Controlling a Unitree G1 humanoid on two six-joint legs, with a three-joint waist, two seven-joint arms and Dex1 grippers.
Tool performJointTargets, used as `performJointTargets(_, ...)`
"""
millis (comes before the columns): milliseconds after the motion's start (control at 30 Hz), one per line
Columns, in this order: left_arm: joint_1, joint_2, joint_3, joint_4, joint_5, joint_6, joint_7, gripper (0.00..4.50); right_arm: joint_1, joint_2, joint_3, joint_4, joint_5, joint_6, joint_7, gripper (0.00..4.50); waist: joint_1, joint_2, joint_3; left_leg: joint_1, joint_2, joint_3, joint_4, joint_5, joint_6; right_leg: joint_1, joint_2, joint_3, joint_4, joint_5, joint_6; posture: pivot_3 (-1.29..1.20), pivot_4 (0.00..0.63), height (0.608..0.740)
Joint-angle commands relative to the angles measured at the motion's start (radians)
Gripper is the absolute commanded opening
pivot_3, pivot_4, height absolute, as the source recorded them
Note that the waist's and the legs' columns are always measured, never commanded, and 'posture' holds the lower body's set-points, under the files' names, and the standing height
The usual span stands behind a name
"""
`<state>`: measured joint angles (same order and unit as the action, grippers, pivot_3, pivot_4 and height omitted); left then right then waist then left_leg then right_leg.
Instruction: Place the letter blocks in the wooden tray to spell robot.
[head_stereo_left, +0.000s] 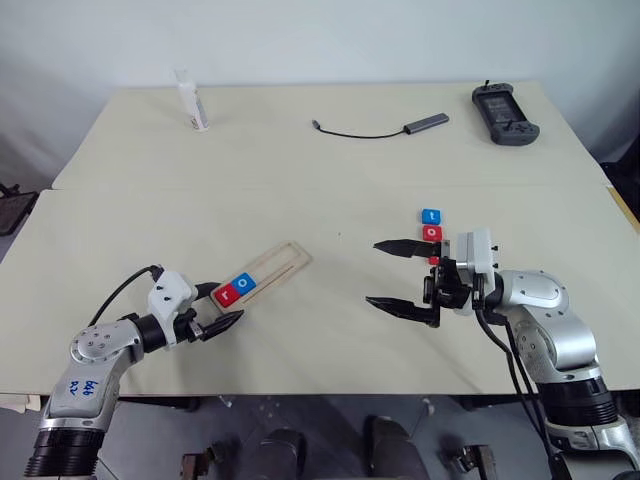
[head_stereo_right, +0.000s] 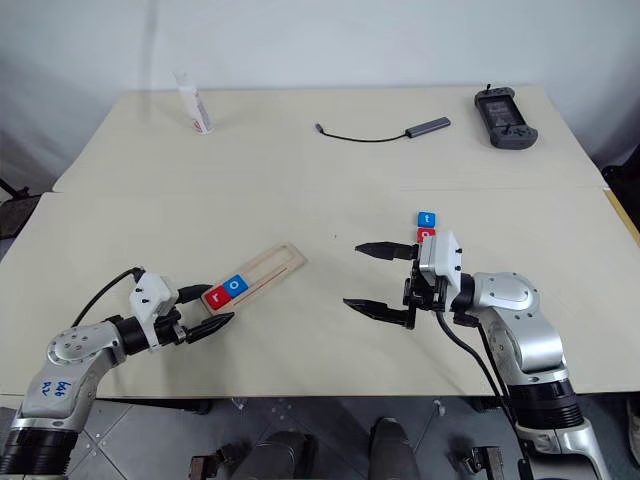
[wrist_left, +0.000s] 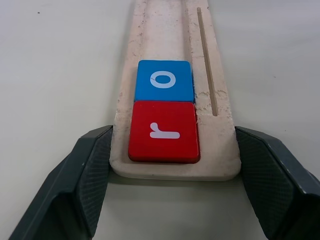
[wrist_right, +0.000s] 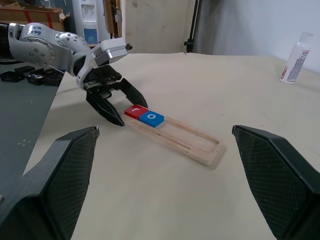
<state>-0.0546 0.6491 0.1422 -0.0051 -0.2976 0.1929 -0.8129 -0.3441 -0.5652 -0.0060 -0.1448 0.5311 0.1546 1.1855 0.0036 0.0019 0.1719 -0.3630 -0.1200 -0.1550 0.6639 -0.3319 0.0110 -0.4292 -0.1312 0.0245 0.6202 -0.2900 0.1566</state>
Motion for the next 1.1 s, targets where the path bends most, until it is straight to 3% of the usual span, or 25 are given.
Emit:
performJointTargets(33, 0.024, 0.002, -0.04, 0.037, 0.029, -0.012, -0.03, 3.39, 0.004, -0.017, -0.033, -0.039, 0.023, -0.004, 0.001, 4.5, 0.0, 0.0, 0.0, 0.001, 0.0, 0.0, 0.0, 0.0, 0.0, 0.001, 0.0, 0.0, 0.0, 0.0, 0.0, 0.0, 0.15, 0.74)
performJointTargets(233, -0.073, 0.019, -0.091, -0.003, -0.021, -0.02, -0.164, 3.39, 0.05, -0.073, -0.082, -0.058, 0.042, 0.007, 0.012, 4.5, 0.014, 0.0, 0.0, 0.001, 0.0, 0.001, -0.001, 0.0, 0.001, 0.001, 0.0, 0.001, 0.0, 0.0, 0.0, 0.0, 0.15, 0.74)
performJointTargets(433, -0.312, -0.001, -0.249, 0.092, 0.036, -0.096, -0.339, 3.39, 0.201, -0.177, -0.208, -0.124, 0.068, 0.026, 0.012, 4.5, 0.03, -0.001, 0.0, -0.003, -0.001, -0.001, 0.001, -0.001, 0.001, -0.001, 0.0, -0.001, -0.001, 0.0, 0.0, 0.0, 0.15, 0.74)
performJointTargets(667, -0.582, -0.16, -0.403, 0.417, 0.166, -0.251, -0.404, 3.39, 0.447, -0.189, -0.388, -0.224, 0.075, 0.024, -0.059, 4.5, 0.018, -0.003, 0.001, -0.004, -0.001, 0.001, 0.001, -0.001, 0.001, -0.001, 0.0, -0.002, 0.0, 0.001, 0.001, 0.0, 0.15, 0.74)
performJointTargets(867, -0.646, -0.204, -0.413, 0.562, 0.199, -0.315, -0.426, 3.39, 0.555, -0.156, -0.435, -0.278, 0.079, 0.016, -0.115, 4.5, 0.013, -0.004, 0.002, -0.004, 0.0, 0.003, 0.002, -0.001, 0.001, -0.002, 0.001, 0.0, 0.0, 0.001, 0.002, 0.0, 0.15, 0.74)
performJointTargets(967, -0.626, -0.199, -0.395, 0.54, 0.168, -0.285, -0.453, 4.34, 0.589, -0.138, -0.451, -0.284, 0.07, 0.002, -0.144, 4.5, 0.015, -0.004, 0.002, -0.003, 0.0, 0.003, 0.002, -0.001, 0.001, -0.002, 0.001, 0.001, 0.0, 0.001, 0.002, 0.0, 0.15, 0.74)
performJointTargets(1100, -0.59, -0.189, -0.335, 0.498, 0.124, -0.293, -0.445, 4.46, 0.631, -0.12, -0.509, -0.273, 0.074, 0.004, -0.193, 4.5, 0.019, -0.004, 0.002, -0.003, 0.0, 0.003, 0.002, -0.001, 0.001, -0.002, 0.001, 0.001, 0.001, 0.001, 0.002, 0.0, 0.15, 0.74)
